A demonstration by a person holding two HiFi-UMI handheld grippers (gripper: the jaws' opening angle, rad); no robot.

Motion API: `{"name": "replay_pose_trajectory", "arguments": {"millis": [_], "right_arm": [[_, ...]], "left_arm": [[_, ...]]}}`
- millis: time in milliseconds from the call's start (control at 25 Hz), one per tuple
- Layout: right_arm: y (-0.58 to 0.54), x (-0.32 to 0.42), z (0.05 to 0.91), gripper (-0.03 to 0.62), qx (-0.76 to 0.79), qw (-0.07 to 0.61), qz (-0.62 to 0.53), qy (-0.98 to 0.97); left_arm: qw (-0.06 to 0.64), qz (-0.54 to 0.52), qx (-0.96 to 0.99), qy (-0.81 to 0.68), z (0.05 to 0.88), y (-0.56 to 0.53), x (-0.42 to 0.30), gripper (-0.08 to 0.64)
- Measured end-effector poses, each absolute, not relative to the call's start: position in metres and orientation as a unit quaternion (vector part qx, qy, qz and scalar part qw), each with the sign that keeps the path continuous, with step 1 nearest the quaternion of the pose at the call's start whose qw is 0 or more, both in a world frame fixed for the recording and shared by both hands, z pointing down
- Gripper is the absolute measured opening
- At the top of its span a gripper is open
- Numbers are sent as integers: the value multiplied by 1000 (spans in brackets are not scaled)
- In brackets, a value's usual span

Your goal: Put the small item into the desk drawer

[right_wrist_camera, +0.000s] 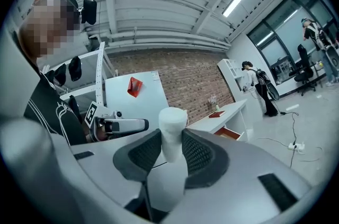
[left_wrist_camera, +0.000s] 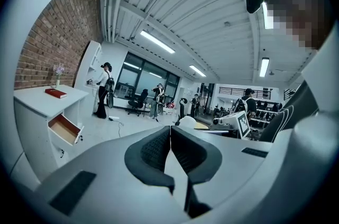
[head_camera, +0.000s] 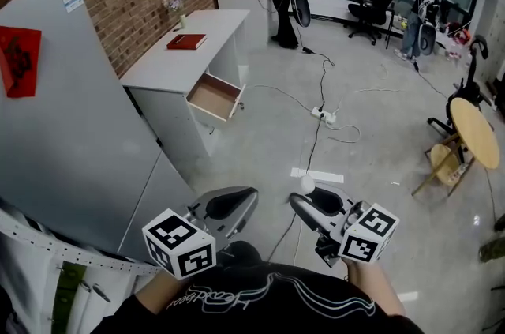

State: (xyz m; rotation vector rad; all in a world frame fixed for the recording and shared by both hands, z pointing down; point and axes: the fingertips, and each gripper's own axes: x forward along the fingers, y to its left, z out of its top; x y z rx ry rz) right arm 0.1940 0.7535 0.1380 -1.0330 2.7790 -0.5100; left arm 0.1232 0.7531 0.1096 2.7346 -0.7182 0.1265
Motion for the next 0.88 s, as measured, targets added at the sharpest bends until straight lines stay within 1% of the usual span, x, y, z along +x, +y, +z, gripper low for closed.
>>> {"name": "replay_pose_trajectory", "arguments": {"millis": [240, 560, 680, 880], "right_arm": [[733, 211, 155, 130, -353, 69, -180, 916], [679, 222, 194, 130, -363, 62, -191, 910], [642, 226, 210, 130, -367, 57, -200, 907], [541, 217, 236, 130, -365, 51, -223, 903]], "left_arm": [[164, 47, 955, -243, 128, 733, 137, 23], [176, 45, 957, -228, 166, 673, 153, 23], [187, 44, 955, -226, 182, 635, 156, 23], [211, 54, 949, -230, 211, 535, 146, 23]]}}
